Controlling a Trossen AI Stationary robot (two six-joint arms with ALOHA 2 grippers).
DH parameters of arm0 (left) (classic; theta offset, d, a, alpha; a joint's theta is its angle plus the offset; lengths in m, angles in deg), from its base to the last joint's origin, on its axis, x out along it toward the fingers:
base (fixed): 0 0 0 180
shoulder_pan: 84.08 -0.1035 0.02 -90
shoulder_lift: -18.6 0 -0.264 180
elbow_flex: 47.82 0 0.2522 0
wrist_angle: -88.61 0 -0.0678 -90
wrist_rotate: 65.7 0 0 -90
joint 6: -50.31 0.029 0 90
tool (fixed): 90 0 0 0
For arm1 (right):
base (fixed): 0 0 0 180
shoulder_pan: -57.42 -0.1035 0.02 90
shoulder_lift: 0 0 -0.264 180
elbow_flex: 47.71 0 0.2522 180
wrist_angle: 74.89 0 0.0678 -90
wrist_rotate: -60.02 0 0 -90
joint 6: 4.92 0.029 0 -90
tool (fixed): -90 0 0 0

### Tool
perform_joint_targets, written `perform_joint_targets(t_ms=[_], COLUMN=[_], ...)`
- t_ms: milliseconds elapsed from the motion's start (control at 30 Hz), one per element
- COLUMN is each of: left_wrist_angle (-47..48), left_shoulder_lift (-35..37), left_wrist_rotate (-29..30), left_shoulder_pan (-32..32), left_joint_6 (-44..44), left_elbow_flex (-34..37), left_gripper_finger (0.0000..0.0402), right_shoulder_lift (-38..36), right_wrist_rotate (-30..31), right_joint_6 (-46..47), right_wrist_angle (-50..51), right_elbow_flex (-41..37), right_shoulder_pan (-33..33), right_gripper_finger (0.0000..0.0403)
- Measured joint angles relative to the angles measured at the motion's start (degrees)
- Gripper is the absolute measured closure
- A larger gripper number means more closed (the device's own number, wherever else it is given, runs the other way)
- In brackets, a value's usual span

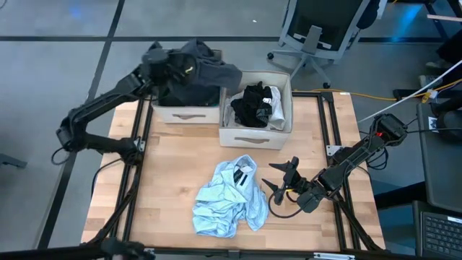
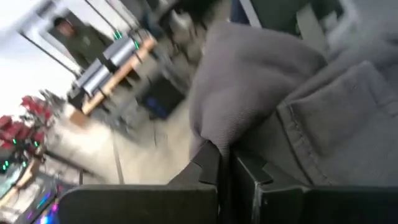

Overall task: Sort clothes
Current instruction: Put the gray shorts into the left laundry organizer

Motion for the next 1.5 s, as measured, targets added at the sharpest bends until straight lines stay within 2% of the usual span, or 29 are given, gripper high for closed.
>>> perform_joint_targets(t_ms=[233, 533, 700, 833, 967, 1200, 1333, 1500], left_wrist_angle=[6.83, 6.85, 6.12, 6.42, 6.21, 5.71, 5.36, 5.64], left_shoulder_lift=[-6.4, -13.19, -17.68, -21.07, -23.23, -24.61, -24.61, -24.56], left_wrist_rotate=[0.07, 0.16, -2.38, -2.9, -6.03, -7.75, -7.93, -7.67], left_shoulder_pan=[-3.38, -6.07, -6.89, -6.89, -6.96, -6.91, -6.89, -6.89], left_joint_6=[-3.63, -6.15, -8.69, -10.13, -11.86, -15.85, -16.01, -16.27], left_elbow_flex=[1.66, 9.67, 13.53, 14.12, 14.08, 14.05, 14.12, 14.14], left_gripper_finger=[0.0396, 0.0397, 0.0398, 0.0399, 0.0392, 0.0389, 0.037, 0.0311], right_shoulder_lift=[0.0, 0.0, 0.0, 0.0, 0.0, 0.0, 0.0, 0.0], right_wrist_rotate=[0.0, 0.0, 0.0, 0.01, 0.02, -0.04, -0.59, -0.59], right_joint_6=[0.0, 0.0, 0.0, 0.0, 0.0, 0.0, 0.0, 0.0], right_wrist_angle=[0.02, 0.16, 0.31, 0.31, 0.31, 0.31, 0.28, 0.28], right_elbow_flex=[0.0, 0.0, 0.0, 0.0, 0.0, 0.0, 0.0, 0.0], right_shoulder_pan=[0.01, 0.0, 0.02, 0.01, -0.01, 0.0, 0.01, 0.0], right_gripper_finger=[0.0087, 0.0087, 0.0087, 0.0087, 0.0087, 0.0087, 0.0087, 0.0087])
